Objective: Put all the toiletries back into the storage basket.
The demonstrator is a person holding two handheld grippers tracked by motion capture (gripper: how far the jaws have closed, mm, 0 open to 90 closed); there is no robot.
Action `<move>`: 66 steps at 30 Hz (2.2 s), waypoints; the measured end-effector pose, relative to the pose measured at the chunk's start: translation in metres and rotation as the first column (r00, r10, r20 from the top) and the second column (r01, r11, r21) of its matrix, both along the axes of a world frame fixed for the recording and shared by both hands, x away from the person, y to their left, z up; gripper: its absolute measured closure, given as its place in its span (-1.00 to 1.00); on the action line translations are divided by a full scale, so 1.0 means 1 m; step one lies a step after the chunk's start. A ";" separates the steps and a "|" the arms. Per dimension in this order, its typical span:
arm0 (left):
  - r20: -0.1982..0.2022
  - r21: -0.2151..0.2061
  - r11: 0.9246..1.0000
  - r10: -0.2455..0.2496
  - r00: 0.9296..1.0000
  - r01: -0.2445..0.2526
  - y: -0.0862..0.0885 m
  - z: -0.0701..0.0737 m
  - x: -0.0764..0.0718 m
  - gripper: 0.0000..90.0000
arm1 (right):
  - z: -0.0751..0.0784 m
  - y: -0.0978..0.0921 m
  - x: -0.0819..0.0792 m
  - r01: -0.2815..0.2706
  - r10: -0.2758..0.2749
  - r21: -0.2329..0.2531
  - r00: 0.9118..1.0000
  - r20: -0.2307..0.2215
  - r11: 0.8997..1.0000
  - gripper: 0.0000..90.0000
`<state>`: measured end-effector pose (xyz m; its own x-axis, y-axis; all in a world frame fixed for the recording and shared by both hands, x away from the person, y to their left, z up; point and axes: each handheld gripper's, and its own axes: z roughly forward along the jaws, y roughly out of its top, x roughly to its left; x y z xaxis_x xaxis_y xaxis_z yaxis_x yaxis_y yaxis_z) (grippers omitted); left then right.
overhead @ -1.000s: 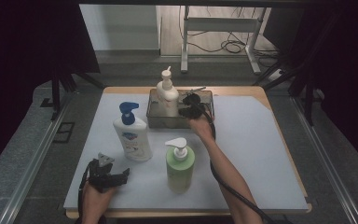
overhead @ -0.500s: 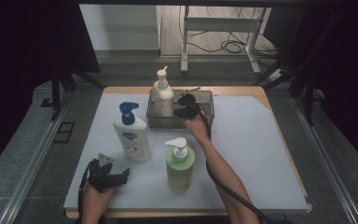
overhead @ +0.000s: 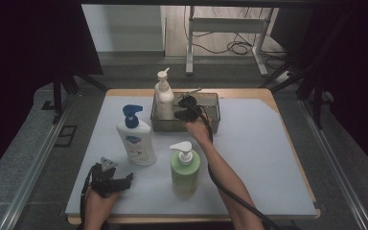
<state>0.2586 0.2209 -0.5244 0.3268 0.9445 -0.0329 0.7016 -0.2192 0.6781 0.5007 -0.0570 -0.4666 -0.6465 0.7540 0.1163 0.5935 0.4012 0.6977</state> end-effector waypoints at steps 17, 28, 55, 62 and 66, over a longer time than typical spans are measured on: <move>0.000 -0.002 1.000 0.001 1.000 -0.001 0.000 0.000 0.000 -0.73 | 0.001 0.013 0.002 -0.015 0.015 0.003 1.000 0.007 1.000 0.92; 0.000 -0.002 1.000 0.001 1.000 -0.001 0.000 0.000 0.000 -0.73 | 0.001 0.025 0.001 -0.038 0.038 -0.001 0.999 0.010 0.999 0.93; 0.000 -0.002 1.000 0.001 1.000 -0.001 0.000 0.000 0.000 -0.73 | 0.004 0.029 -0.003 -0.059 0.059 0.016 0.998 0.012 0.998 0.96; 0.000 -0.001 1.000 0.001 1.000 -0.001 0.000 0.000 0.000 -0.73 | 0.007 0.024 -0.007 -0.067 0.067 0.012 0.997 0.025 0.998 0.84; 0.000 -0.001 1.000 0.001 1.000 -0.001 0.000 0.000 0.000 -0.73 | 0.009 0.021 -0.009 -0.077 0.077 0.019 0.997 0.030 0.997 0.80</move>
